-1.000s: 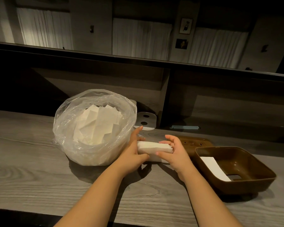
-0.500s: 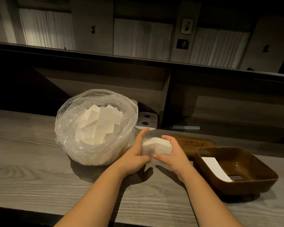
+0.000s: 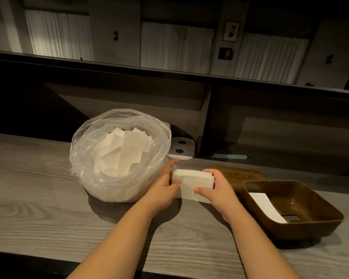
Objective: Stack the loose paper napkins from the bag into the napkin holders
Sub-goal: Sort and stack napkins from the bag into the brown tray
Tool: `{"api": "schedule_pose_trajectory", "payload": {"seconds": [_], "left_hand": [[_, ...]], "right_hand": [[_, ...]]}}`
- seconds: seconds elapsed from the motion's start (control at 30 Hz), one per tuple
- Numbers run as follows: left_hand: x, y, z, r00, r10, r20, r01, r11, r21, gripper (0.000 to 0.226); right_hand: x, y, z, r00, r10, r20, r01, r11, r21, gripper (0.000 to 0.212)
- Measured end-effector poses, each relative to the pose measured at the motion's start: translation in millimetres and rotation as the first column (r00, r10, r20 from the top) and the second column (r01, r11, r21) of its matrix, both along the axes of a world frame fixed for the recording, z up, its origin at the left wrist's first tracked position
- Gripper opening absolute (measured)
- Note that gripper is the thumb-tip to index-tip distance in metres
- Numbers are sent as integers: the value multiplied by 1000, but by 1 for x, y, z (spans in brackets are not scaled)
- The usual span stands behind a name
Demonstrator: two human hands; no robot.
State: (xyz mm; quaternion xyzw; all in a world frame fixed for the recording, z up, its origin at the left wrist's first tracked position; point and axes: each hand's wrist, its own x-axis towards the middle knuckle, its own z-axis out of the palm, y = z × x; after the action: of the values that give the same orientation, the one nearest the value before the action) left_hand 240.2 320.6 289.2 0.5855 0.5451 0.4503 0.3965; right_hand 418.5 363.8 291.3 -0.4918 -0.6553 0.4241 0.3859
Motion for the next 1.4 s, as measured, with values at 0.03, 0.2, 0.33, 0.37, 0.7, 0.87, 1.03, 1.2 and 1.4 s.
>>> {"api": "schedule_pose_trajectory", "payload": {"seconds": [0.03, 0.2, 0.33, 0.37, 0.7, 0.87, 1.03, 1.2, 1.4], "left_hand": [[0, 0, 0, 1000, 11, 5, -11, 1000, -5, 74], [0, 0, 0, 996, -25, 89, 26, 1000, -6, 74], [0, 1, 2, 989, 35, 145, -30, 999, -37, 60], [1, 1, 3, 977, 49, 207, -38, 998, -57, 52], [15, -11, 17, 847, 81, 525, 3, 988, -157, 25], [15, -15, 18, 803, -3, 596, 208, 939, -275, 58], [15, -11, 18, 770, 63, 635, 190, 927, -323, 36], [16, -14, 20, 771, 100, 629, 172, 918, -356, 23], [35, -18, 34, 696, 155, 701, 120, 937, -327, 34]], "right_hand": [[0, 0, 1, 1000, -2, -13, 2, 1000, -15, 55], [-1, -3, 1, 997, -42, -66, 43, 999, 26, 44], [-1, -7, 8, 937, -63, -344, 37, 996, -81, 34], [-2, -8, 11, 919, -68, -389, 25, 993, -115, 32], [-6, -18, 18, 940, 162, -300, -230, 951, -208, 23], [-9, -21, 20, 952, 156, -265, -196, 972, -131, 20], [-12, -25, 21, 998, 35, 56, -43, 989, 140, 27], [-19, -24, 18, 996, -84, 21, 79, 982, 174, 35], [-26, -34, 28, 987, -21, -158, 7, 996, -89, 31]]}}
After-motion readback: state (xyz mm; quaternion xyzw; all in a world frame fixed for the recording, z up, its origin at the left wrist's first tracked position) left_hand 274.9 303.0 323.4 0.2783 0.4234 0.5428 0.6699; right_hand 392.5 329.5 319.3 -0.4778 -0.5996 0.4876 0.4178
